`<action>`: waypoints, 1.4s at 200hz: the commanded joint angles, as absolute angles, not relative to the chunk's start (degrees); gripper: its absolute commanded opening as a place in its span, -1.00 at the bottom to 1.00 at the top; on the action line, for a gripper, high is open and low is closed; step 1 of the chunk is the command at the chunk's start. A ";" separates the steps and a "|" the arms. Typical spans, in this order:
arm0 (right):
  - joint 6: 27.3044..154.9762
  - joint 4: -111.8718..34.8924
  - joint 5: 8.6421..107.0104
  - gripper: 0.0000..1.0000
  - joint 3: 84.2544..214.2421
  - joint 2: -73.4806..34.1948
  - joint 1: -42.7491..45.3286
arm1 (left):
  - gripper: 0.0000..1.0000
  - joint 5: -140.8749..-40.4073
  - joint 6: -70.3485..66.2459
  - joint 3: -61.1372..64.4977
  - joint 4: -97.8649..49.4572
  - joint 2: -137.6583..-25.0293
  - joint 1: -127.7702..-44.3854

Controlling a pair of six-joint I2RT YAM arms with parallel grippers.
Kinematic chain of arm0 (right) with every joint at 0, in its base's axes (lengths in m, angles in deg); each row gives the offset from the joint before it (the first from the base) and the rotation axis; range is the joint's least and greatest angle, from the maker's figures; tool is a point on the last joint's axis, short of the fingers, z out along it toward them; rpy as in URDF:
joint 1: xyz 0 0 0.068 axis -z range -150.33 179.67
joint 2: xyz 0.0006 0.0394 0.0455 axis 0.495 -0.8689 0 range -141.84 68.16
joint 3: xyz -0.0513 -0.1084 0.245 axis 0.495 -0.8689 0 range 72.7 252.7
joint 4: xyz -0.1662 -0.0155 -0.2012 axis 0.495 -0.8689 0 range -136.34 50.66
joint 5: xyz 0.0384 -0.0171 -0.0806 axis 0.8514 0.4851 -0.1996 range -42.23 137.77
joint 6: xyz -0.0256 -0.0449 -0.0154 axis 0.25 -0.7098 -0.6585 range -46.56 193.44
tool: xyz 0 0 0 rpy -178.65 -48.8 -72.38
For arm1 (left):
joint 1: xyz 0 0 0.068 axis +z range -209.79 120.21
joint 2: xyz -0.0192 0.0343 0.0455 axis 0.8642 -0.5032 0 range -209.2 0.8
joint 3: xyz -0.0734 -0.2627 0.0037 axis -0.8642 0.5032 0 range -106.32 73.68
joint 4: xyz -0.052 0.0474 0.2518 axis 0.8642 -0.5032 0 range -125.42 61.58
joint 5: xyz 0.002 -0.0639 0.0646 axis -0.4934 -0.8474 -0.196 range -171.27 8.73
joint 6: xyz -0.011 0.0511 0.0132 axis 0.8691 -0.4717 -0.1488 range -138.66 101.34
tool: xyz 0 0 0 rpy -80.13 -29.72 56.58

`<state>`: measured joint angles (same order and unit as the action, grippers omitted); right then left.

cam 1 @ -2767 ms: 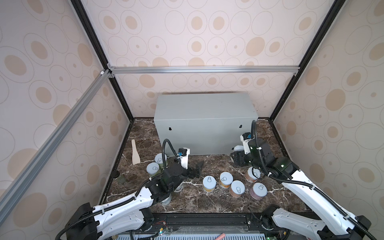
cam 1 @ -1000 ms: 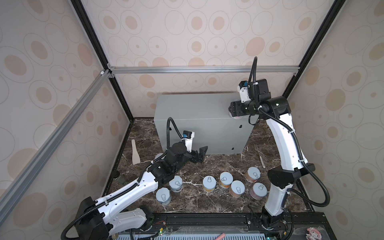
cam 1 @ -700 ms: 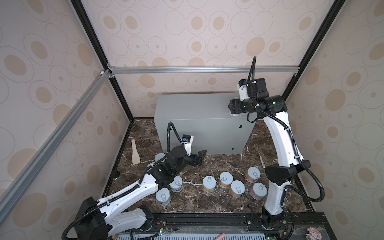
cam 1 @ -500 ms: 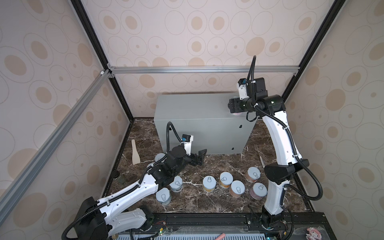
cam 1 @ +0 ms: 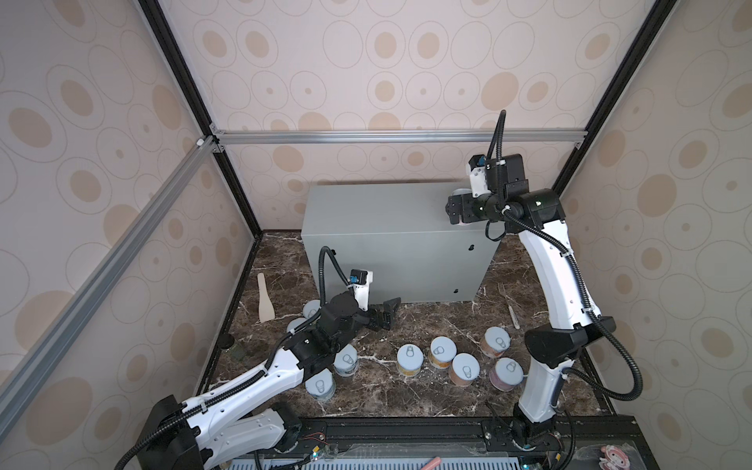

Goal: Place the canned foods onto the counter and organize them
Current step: 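Raise the pink can with the right gripper above the cabinet top, then lower the pink can onto the cabinet top and open the right gripper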

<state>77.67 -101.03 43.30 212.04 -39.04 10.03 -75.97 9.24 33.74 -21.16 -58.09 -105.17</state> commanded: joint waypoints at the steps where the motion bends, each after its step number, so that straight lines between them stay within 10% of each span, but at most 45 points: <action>1: 78.60 -98.59 44.06 0.98 208.57 -33.42 10.20 | 0.98 -75.82 10.86 35.07 -20.10 -55.78 -105.16; 280: 84.15 -88.61 45.93 0.46 203.58 -38.77 15.07 | 0.98 -77.17 12.68 40.07 -14.37 -60.04 -105.25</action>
